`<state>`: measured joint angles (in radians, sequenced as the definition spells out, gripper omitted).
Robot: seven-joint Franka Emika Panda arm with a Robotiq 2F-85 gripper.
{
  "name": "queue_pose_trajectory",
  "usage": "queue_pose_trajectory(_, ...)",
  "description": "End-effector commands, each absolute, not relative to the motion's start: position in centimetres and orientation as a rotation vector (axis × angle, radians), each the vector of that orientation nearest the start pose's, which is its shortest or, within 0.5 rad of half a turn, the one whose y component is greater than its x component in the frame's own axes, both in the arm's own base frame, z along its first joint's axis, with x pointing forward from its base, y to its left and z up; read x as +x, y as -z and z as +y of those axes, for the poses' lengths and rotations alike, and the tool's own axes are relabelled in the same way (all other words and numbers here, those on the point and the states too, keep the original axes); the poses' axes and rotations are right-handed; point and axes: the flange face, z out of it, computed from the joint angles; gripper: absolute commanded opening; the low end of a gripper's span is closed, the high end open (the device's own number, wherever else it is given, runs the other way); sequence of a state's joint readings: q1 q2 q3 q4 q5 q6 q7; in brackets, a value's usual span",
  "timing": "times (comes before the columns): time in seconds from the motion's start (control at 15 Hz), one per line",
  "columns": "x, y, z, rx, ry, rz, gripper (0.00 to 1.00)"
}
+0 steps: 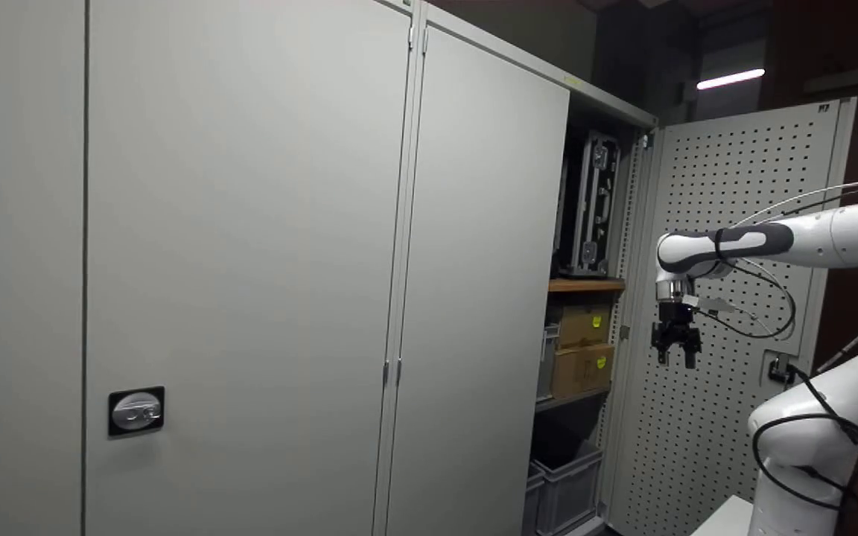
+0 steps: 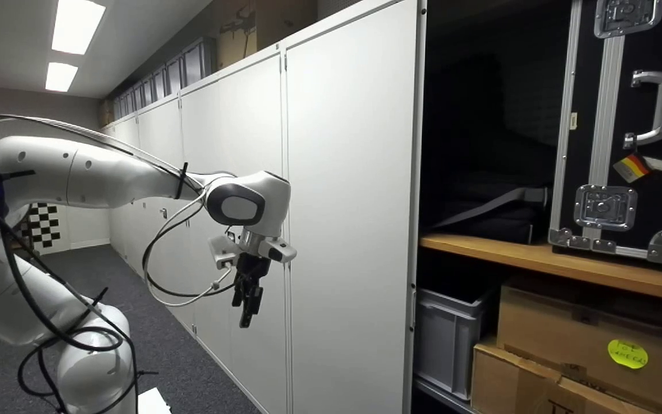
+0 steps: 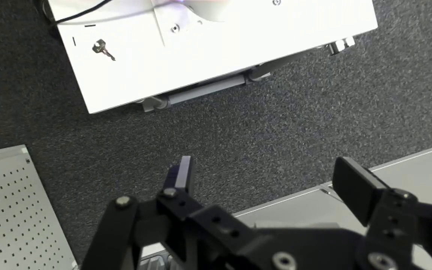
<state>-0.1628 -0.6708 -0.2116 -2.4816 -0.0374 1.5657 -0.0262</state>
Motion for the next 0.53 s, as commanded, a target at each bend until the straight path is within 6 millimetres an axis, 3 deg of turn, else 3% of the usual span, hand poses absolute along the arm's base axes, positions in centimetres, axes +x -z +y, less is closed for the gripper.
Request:
queue_pose_trajectory(0.0, 30.3, -46.4, -16.3, -2.98, -0.332, 0.496, 1.0)
queue_pose_trajectory(0.2, 30.6, -43.9, -19.2, -2.98, -0.318, 0.594, 1.0)
queue_pose_trajectory(0.47, 29.9, -40.5, -24.6, -3.002, -0.245, 0.733, 1.0)
